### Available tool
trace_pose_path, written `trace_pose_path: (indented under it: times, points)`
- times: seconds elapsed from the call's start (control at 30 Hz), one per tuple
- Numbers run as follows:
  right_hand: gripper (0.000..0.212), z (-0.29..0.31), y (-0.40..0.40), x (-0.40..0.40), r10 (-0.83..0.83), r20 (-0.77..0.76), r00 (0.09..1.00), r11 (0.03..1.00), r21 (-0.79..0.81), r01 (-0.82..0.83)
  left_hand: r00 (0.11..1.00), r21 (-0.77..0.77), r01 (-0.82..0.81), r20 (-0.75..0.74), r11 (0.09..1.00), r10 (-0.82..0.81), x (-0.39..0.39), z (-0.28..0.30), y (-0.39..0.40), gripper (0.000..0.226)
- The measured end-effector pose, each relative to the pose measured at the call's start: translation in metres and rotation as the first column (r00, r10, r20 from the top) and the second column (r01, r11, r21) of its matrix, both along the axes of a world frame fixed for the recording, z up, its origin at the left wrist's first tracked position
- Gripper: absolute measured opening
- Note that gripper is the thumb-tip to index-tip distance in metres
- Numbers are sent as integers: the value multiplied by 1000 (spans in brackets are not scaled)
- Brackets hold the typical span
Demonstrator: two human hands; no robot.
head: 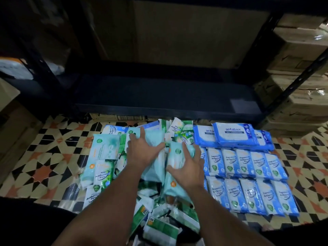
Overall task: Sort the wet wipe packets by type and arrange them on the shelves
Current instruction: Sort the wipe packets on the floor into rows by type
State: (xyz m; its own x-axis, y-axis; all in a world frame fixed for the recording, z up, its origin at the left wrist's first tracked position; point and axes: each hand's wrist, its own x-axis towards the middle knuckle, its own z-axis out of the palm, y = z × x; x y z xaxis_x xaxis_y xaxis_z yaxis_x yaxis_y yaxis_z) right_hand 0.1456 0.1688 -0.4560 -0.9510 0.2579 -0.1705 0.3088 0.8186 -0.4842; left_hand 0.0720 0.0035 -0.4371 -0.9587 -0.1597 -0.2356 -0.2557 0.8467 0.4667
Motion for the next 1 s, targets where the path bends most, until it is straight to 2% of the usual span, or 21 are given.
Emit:
trace_pose_path:
  times: [0.1,0.27,0.4,0.5,0.67,0.77,1.0]
  points:
    - [106,20,4,-38,30,-69,997,999,-33,-32,994,120,-51,-89,991,62,-23,23,-9,114]
    - [109,44,-4,-103,164,-76,984,986,34,-162,990,-36,-75,-120,996,70,-63,41,-52,118]
    - [108,48,-18,-149,345,-40,938,932,135,-337,983,-82,-151,-121,985,141,-79,20,-89,119]
    - [104,41,-29,-181,514,21,857,840,191,-509,976,-89,-198,-105,976,189,-86,-6,-106,118]
    - [103,18,-28,-213,781,147,607,570,231,-789,988,-167,-145,25,975,152,-91,-46,-117,95]
    - [103,11,-27,-211,811,134,569,529,248,-812,989,-248,-127,43,960,142,-83,-62,-117,82]
    - [100,-9,-12,-189,774,15,633,583,373,-722,990,-290,-137,-62,947,125,-77,-71,-111,75]
